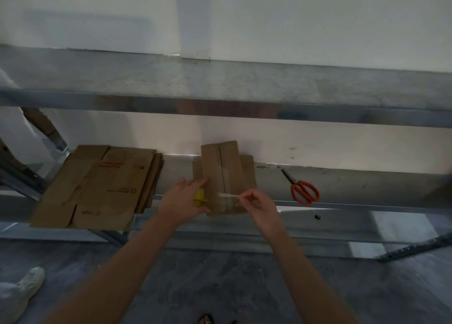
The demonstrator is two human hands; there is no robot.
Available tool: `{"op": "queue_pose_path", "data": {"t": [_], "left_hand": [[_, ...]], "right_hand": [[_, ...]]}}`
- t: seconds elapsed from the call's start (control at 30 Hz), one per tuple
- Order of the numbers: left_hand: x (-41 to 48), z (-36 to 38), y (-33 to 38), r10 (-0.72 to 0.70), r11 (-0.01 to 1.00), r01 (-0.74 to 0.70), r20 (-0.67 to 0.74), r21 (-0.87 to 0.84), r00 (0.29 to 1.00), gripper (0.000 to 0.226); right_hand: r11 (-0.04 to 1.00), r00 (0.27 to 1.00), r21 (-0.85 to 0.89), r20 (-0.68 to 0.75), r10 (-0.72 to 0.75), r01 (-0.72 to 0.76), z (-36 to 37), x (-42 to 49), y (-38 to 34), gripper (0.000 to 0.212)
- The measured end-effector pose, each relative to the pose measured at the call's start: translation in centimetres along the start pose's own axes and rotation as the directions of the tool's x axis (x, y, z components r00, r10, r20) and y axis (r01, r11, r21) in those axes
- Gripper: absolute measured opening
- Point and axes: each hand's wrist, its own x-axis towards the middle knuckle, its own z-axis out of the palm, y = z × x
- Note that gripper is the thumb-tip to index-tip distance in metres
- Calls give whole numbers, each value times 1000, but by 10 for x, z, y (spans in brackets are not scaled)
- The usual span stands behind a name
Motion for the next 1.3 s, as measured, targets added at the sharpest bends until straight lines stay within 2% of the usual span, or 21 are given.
{"op": "queue_pose_path", "data": {"t": [0.1, 0.17, 0.3, 0.43, 0.53, 0.6, 0.67, 0.8, 0.9, 1.0, 1.17, 1.3], "left_hand": [[4, 2, 2, 22, 1000, -22, 21, -1, 1000, 101], [7, 2, 3, 35, 999, -35, 35, 5, 999, 103], [9, 0, 5, 45, 999, -42, 64, -32, 997, 107], [-3, -4, 5, 36, 993, -33, 25, -110, 999, 102], [-19, -6, 0, -1, 980, -13, -66, -201, 998, 80], [-30, -1, -5, -41, 979, 27, -66, -203, 997, 63], [-38, 9, -9, -88, 975, 79, -34, -210, 996, 56], [-38, 20, -12, -133, 952, 121, -24, -281, 991, 56], [-26, 18, -11, -106, 955, 92, -36, -282, 994, 59], [-16, 13, -6, -66, 957, 55, -28, -285, 997, 59], [-5, 14, 2, -32, 956, 25, -20, -292, 999, 59], [-7, 22, 2, -31, 962, 28, -10, -271, 999, 65]], "right_hand": [[996, 996, -87, -85, 4, -12, -1, -7, 8, 12], [996, 991, -67, -126, 46, -55, 0, -12, 18, 16], [926, 962, 296, -69, 264, -233, 11, -19, 31, 22], [918, 951, 302, -92, 296, -257, 13, -11, 33, 23], [927, 958, 276, -65, 281, -253, 14, -7, 29, 18], [946, 967, 227, -57, 250, -231, 16, -6, 29, 11], [969, 977, 150, -54, 206, -196, 18, -6, 29, 9], [992, 993, -44, -40, 113, -115, 14, -2, 26, 13], [984, 999, -175, -29, 27, -31, 2, 4, 21, 18], [963, 1000, -268, -25, 1, -8, -9, 13, 17, 11], [983, 998, -181, -56, 5, -15, -18, 23, 22, 10], [998, 999, -46, -18, 30, -31, -20, 21, 31, 9]]}}
